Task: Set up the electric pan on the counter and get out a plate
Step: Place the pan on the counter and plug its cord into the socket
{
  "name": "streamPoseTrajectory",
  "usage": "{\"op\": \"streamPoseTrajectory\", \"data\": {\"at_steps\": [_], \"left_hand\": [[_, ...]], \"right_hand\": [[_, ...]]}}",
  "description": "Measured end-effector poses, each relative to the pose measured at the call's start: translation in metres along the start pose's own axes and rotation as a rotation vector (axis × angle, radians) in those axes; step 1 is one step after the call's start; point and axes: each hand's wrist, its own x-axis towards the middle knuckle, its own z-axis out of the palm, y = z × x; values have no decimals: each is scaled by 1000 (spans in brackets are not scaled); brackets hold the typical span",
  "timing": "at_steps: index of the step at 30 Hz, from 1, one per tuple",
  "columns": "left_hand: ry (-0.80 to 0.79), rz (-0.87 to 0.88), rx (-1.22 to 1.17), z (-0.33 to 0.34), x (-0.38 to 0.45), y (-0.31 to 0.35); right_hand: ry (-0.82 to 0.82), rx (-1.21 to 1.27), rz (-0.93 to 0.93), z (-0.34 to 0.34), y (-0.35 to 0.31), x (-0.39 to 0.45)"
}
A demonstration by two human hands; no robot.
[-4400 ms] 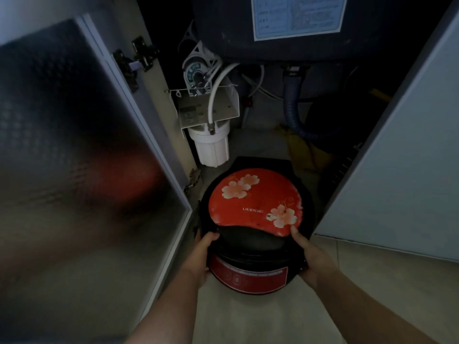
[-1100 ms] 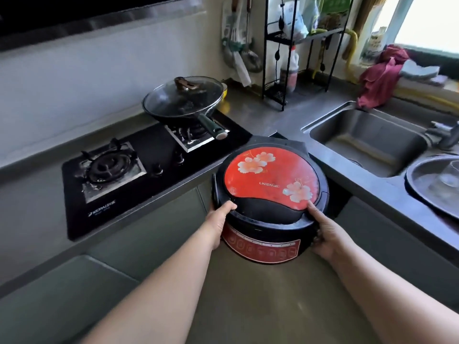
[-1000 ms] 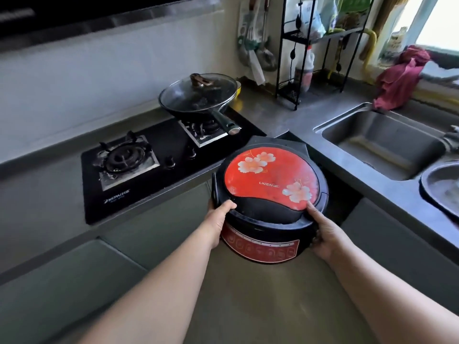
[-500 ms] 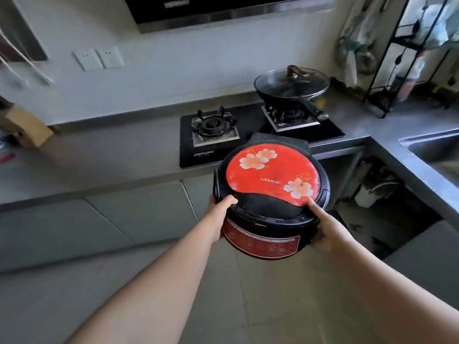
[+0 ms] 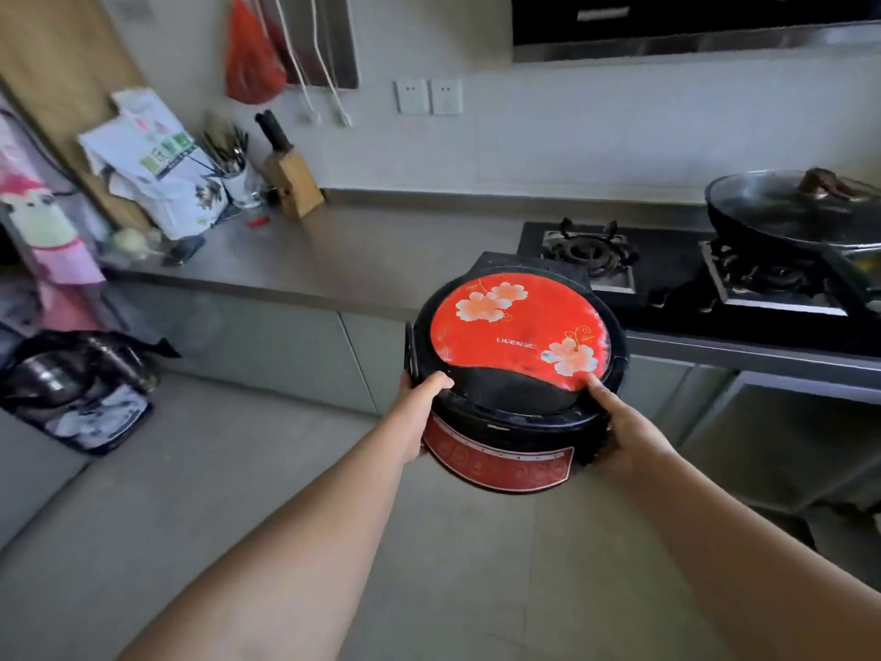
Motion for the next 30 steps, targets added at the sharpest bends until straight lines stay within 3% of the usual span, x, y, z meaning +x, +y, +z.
{"op": "streamPoseTrajectory", "data": {"at_steps": [17,24,30], "left_hand": [[412,-26,-316,-114,-39,3],[557,-82,-350,-149,-42,9],[565,-94,-328,-196,-17,24]], "right_hand": [[-368,-323,167,151,-7,46],[-416,-402,201,199,6,53],[-427,-411,221,246,22,75]]}}
